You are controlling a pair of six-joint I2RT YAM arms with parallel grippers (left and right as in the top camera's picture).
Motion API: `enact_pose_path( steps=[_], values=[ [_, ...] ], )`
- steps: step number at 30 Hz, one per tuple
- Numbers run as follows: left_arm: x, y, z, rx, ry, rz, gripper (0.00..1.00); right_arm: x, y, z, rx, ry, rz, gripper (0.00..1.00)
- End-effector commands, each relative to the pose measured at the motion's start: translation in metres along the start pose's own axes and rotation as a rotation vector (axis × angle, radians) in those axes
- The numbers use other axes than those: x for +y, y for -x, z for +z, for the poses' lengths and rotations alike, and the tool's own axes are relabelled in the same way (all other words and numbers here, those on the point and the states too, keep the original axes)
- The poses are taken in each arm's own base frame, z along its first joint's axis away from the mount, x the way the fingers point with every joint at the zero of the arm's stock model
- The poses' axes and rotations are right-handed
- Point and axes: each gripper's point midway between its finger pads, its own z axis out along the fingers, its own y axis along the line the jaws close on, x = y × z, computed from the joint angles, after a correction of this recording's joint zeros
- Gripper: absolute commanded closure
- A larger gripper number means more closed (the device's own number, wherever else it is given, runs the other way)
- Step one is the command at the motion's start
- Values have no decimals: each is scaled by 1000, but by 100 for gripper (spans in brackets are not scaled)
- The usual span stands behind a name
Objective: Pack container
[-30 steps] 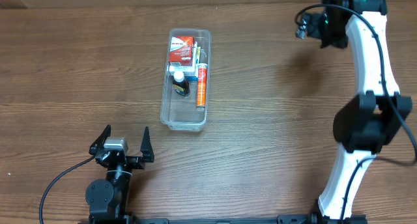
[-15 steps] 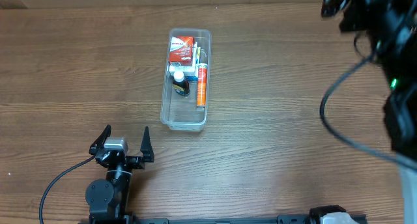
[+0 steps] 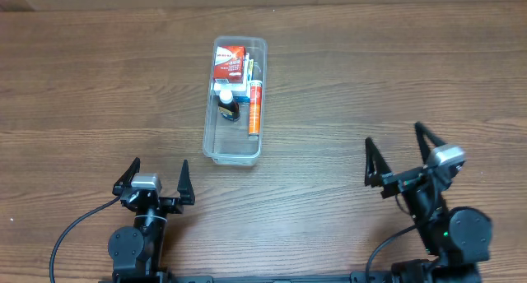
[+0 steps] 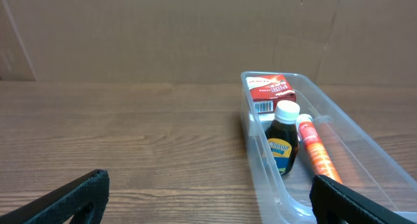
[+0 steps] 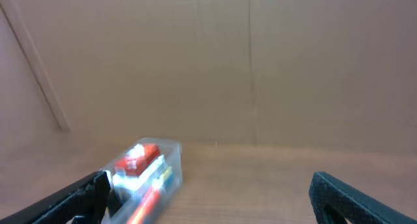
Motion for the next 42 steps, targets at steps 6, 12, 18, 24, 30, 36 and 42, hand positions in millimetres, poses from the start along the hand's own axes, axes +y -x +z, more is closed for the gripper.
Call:
enact_pose_path(
  steps=[6, 12, 18, 24, 30, 36, 42],
  values=[
    [0, 0, 0, -3, -1, 19, 0, -8, -60, -13, -8, 19, -11, 0],
    [0, 0, 0, -3, -1, 19, 0, -24, -88, -14, 24, -57, 2, 0],
    [0, 0, 0, -3, -1, 19, 0, -43, -97, -17, 56, -165, 8, 0],
    [0, 0, 0, -3, -1, 19, 0, -43, -97, -17, 57, -161, 9, 0],
    [0, 0, 0, -3, -1, 19, 0, -42, -97, -17, 56, -159, 15, 0],
    [0, 0, 0, -3, -1, 19, 0, -42, -97, -17, 55, -159, 15, 0],
    [0, 0, 0, -3, -1, 19, 0, -42, -97, -17, 55, -159, 15, 0]
  ],
)
